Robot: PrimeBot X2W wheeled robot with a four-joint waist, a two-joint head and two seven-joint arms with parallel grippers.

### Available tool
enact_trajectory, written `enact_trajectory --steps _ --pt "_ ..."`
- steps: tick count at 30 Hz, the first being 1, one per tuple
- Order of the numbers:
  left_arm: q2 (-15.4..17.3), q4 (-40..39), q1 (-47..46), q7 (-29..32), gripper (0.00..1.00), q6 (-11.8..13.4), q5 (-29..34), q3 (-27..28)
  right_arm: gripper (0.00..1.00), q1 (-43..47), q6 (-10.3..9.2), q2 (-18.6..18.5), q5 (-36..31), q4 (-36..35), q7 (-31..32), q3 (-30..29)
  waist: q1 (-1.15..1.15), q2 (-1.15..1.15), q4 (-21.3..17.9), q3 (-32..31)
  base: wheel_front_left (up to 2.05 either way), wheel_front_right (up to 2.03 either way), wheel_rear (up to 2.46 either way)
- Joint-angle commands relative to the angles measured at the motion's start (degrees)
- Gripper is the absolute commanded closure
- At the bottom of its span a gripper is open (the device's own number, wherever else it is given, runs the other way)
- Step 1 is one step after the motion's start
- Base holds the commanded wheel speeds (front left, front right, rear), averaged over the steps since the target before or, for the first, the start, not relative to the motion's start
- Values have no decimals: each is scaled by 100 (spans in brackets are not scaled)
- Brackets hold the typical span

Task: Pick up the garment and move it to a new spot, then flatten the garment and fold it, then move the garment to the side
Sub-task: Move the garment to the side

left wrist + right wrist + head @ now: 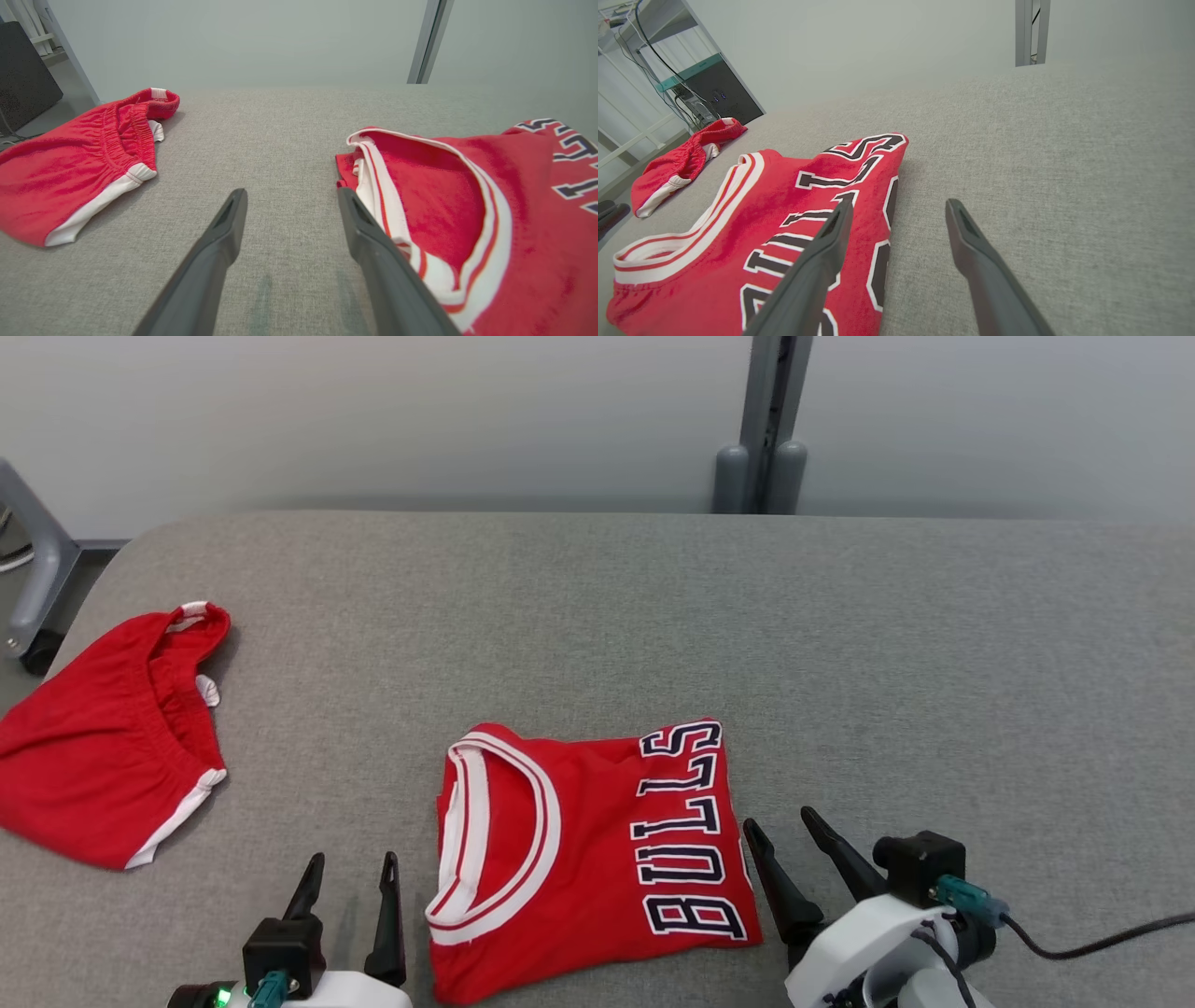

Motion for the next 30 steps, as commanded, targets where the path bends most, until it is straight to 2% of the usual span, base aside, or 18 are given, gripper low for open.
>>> enact_trajectory --steps 1,12,13,14,15,21,25,26,30 --pt "24 11 -140 -10 0 -7 -39 -44 0 -230 0 -43 210 183 -27 136 0 0 281 251 0 0 0" --pt "22 -13 -363 -10 0 18 -35 -184 0 -1072 0 -40 1170 1529 125 854 0 0 721 550 0 0 0" --pt "22 -15 -367 -10 0 19 -32 -186 40 -1079 0 -32 1262 1595 162 951 0 0 730 560 0 0 0" --pt "24 -19 -373 -10 0 21 -24 -187 75 -1107 0 -24 1323 1640 143 997 0 0 728 569 0 0 0" --pt "24 -24 -380 -10 0 23 -9 -191 100 -1154 0 -26 1354 1690 115 1036 0 0 714 575 0 0 0" --pt "23 -56 -402 -10 0 -24 67 -199 100 -1390 -1 -77 1439 1876 -15 941 0 0 320 522 0 0 0" --pt "22 -87 -436 -10 0 -70 123 -172 100 -1414 -1 -55 1349 1699 -28 695 0 0 -273 486 0 0 0" --pt "22 -87 -436 -10 0 -70 123 -172 100 -1414 -1 -55 1349 1699 -28 695 0 0 -273 486 0 0 0" --pt "23 -71 -524 -9 0 -109 170 -205 100 -1276 -1 -54 1146 1504 -28 476 0 0 -992 500 0 0 0"
